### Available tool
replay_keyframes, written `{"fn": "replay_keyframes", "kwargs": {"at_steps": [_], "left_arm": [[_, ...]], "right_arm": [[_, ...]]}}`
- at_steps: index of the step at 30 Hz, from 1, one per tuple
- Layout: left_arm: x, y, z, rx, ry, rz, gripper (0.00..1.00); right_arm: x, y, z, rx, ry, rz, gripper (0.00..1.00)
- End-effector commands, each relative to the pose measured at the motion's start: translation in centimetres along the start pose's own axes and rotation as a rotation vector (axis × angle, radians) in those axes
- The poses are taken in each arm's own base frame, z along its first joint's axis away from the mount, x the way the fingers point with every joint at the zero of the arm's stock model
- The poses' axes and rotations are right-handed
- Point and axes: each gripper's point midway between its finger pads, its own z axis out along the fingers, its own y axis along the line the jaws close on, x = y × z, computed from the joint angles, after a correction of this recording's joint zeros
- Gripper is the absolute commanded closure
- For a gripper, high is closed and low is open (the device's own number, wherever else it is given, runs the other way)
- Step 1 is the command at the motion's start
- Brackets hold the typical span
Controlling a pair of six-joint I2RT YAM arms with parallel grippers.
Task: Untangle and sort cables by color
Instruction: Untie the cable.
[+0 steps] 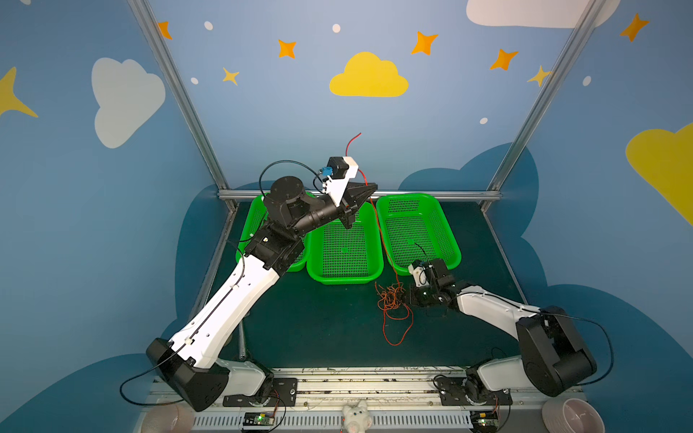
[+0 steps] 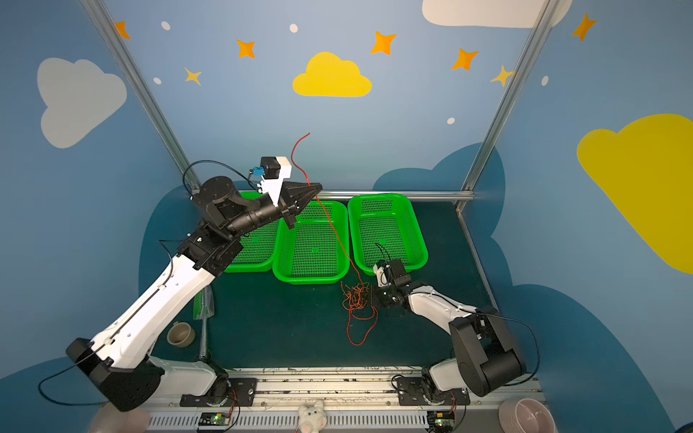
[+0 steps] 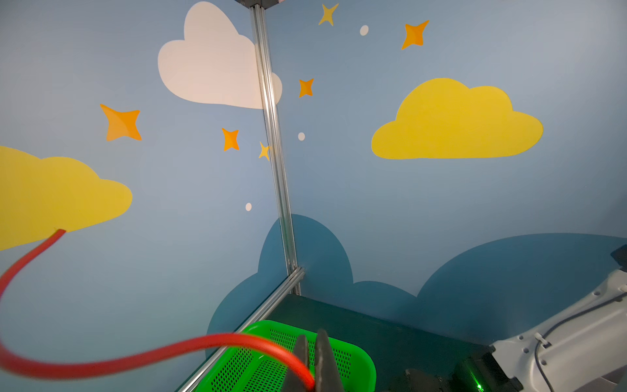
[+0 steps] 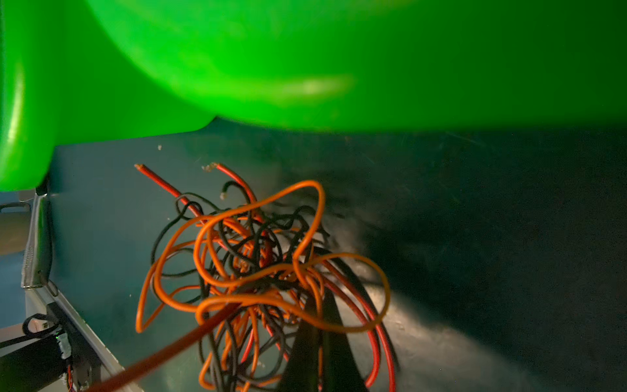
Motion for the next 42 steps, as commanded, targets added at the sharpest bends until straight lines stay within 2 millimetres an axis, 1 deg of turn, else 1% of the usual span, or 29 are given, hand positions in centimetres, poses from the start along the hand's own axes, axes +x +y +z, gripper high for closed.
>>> {"fn": "replay_keyframes", "kwargs": {"at_steps": [1, 4, 8, 14, 18, 23, 26, 30, 34, 35, 38, 42], "left_arm": [[-2.4, 1.1, -0.1, -0.019, -0.037, 0.036, 0.97], [-3.3, 2.2, 0.0, -0.037, -0.044, 0.052, 0.97], [-5.3, 3.5, -0.1, -0.059, -0.072, 0.076, 0.97], [-6.9, 4.0, 0.5, -0.052, -0.076, 0.102, 0.97], [-7.9, 5.0, 0.7, -0.081, -0.086, 0.115, 0.97], [-9.7, 5.6, 1.2, -0.083, -0.085, 0.145, 0.97], [-10.7, 6.2, 1.2, -0.100, -0.098, 0.164, 0.97], [-11.1, 7.1, 1.1, -0.127, -0.102, 0.199, 0.97], [-11.8, 8.9, 0.4, -0.175, -0.095, 0.222, 0.97], [-11.8, 9.3, 0.3, -0.188, -0.092, 0.237, 0.97], [-11.6, 10.6, -0.4, -0.222, -0.079, 0.241, 0.97], [-11.2, 11.3, -1.0, -0.241, -0.059, 0.257, 0.97]], "right_arm": [[1.4, -1.5, 0.7, 0.055, 0.036, 0.033, 1.00], [1.6, -1.7, 0.9, 0.062, 0.046, 0.034, 1.00], [1.7, -1.9, 1.1, 0.073, 0.057, 0.031, 1.00], [1.5, -2.0, 1.4, 0.086, 0.064, 0.017, 1.00], [1.4, -2.0, 1.7, 0.093, 0.067, 0.007, 1.00], [2.0, -2.1, 2.1, 0.099, 0.093, 0.002, 1.00], [2.0, -2.2, 2.1, 0.107, 0.095, -0.005, 1.00], [1.9, -1.8, 2.0, 0.095, 0.089, -0.023, 1.00], [2.1, -1.9, 2.0, 0.098, 0.099, -0.033, 1.00], [1.2, -1.4, 1.9, 0.091, 0.081, -0.043, 1.00], [1.3, -1.7, 2.1, 0.101, 0.093, -0.045, 1.00], [1.1, -1.6, 2.1, 0.102, 0.096, -0.051, 1.00]]}}
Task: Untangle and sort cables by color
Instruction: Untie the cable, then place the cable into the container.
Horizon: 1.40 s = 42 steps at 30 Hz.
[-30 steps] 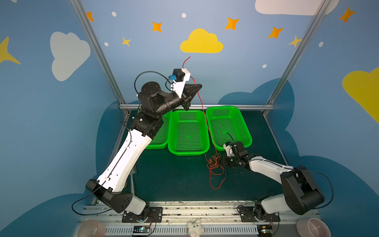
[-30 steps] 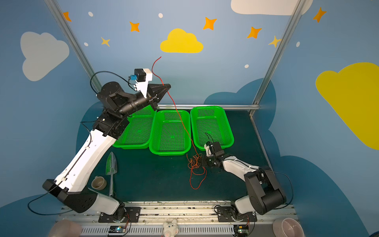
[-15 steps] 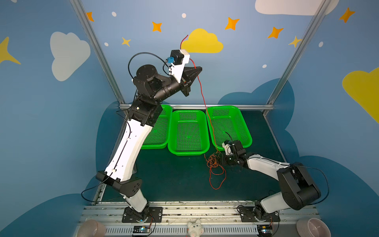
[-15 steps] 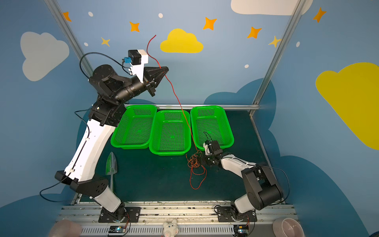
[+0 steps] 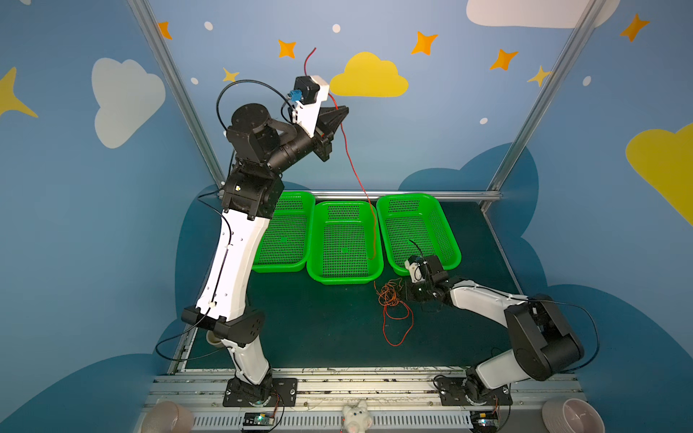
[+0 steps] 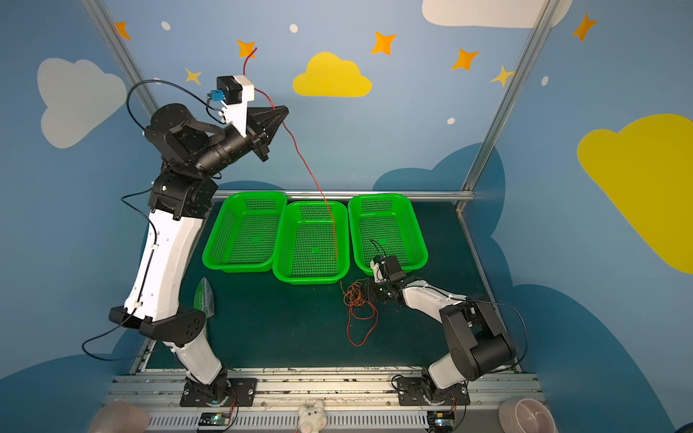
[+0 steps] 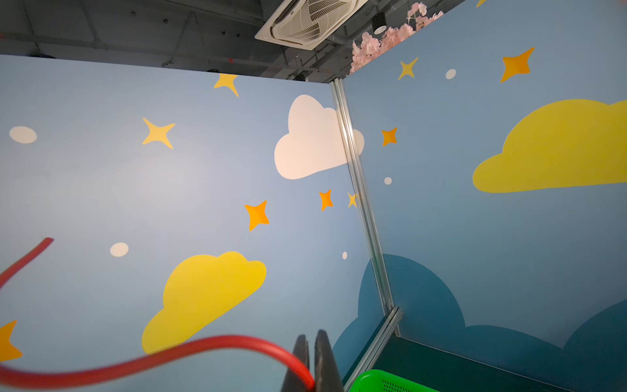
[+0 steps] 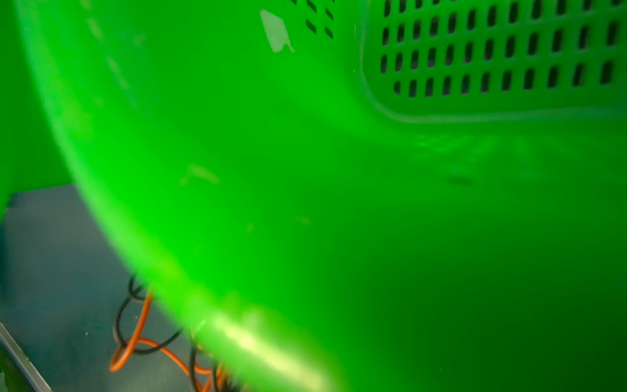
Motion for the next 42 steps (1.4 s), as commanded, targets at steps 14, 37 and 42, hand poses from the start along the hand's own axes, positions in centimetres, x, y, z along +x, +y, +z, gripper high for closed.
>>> {"fn": "replay_keyframes", "kwargs": {"at_steps": [14, 37, 42], "left_arm": [[5.7, 0.6, -0.2, 0.005, 0.145, -0.045, 0.97], [0.5, -1.4, 1.0, 0.039, 0.016, 0.015, 0.97], [1.2, -1.1, 1.2, 0.026, 0.039, 0.035, 0.97]], "right_arm": [[1.2, 0.9, -1.3, -0.013, 0.067, -0.020, 1.00], [0.2, 2.6, -3.2, -0.061, 0.033, -0.062, 1.00], [0.3, 2.5, -3.2, -0.056, 0.037, -0.064, 1.00]]}}
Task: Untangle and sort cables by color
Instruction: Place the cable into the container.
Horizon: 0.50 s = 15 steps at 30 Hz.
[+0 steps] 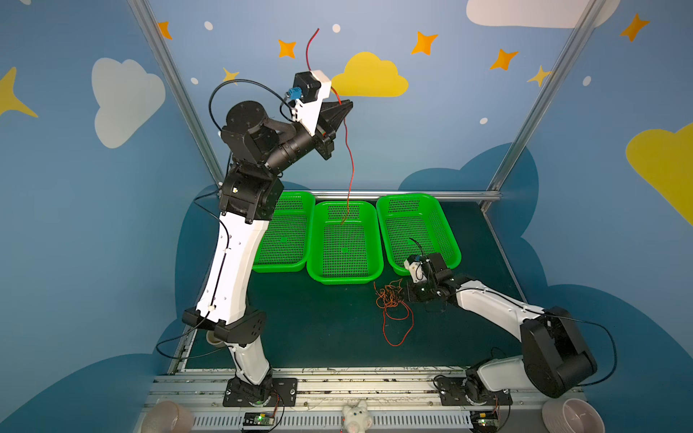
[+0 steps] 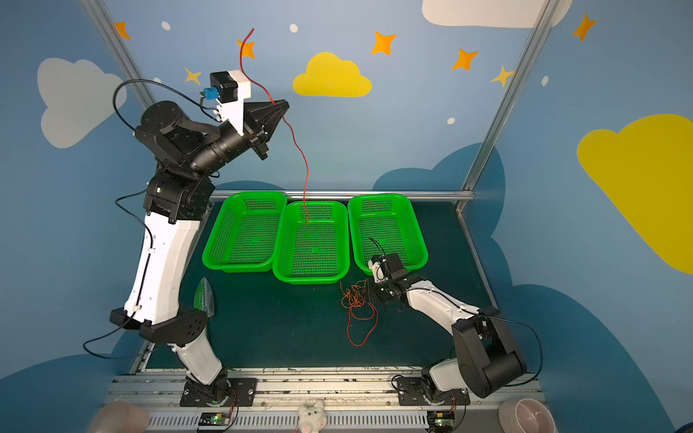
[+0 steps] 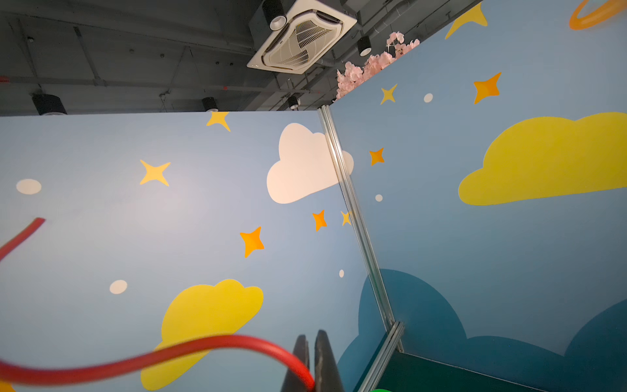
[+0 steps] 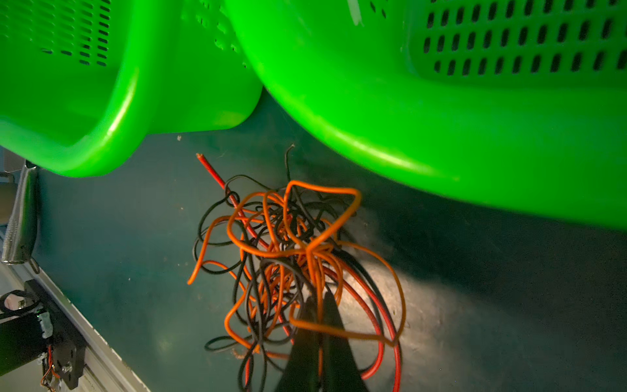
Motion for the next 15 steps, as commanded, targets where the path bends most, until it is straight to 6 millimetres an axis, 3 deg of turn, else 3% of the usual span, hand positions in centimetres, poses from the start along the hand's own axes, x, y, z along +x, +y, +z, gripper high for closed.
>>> {"fn": "replay_keyframes", "kwargs": {"at_steps": [1, 8, 15], "left_arm": [[4.9, 0.3, 1.2, 0.000, 0.120, -0.027, 0.97], [12.0, -1.0, 0.8, -0.001, 0.233, -0.127, 0.97], [22.4, -4.2, -2.1, -0.022, 0.354, -0.340, 0.97]], "right_arm": [[-0.2, 0.5, -0.4, -0.009, 0.001, -0.010, 1.00], [-0.2, 0.4, -0.9, 0.002, -0.012, -0.013, 1.00], [0.0, 0.4, -1.0, 0.000, -0.020, -0.011, 1.00]]}}
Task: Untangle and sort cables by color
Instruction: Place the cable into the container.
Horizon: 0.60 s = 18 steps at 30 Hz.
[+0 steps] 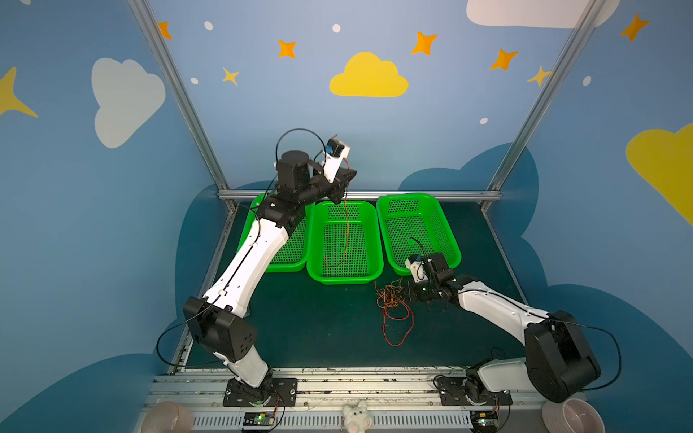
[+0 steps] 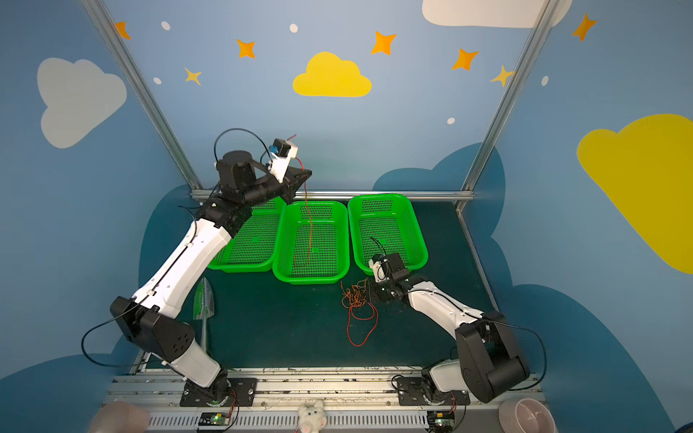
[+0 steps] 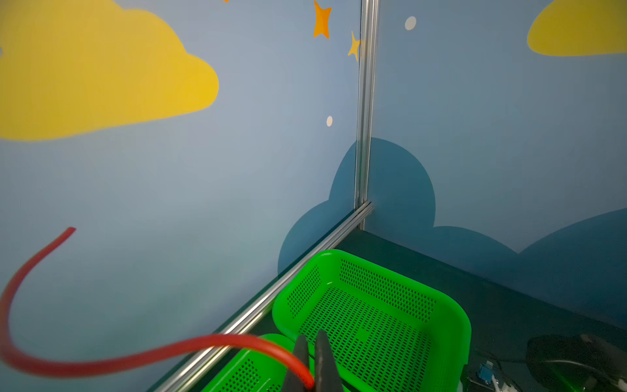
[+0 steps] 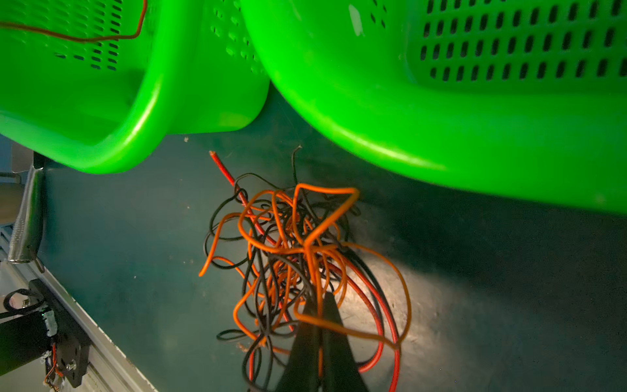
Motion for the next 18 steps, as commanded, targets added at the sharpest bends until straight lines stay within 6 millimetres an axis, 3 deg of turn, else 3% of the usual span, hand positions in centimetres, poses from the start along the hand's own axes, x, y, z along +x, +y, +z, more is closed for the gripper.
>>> {"fn": "replay_keyframes", "kwargs": {"at_steps": [1, 10, 18], "left_arm": [[-0.2, -0.2, -1.0, -0.022, -0.086, -0.051, 0.97], [12.5, 2.1, 2.7, -0.092, 0.093, -0.240, 0.97], [21.3, 3.1, 5.9, -0.099, 0.269, -0.374, 0.95]], "right_arm": [[0.2, 0.1, -0.2, 0.002, -0.001, -0.006, 1.00], [-0.1, 0.4, -0.7, 0.005, -0.004, -0.020, 1.00], [0.1, 0.5, -1.5, 0.009, -0.023, -0.024, 1.00]]}}
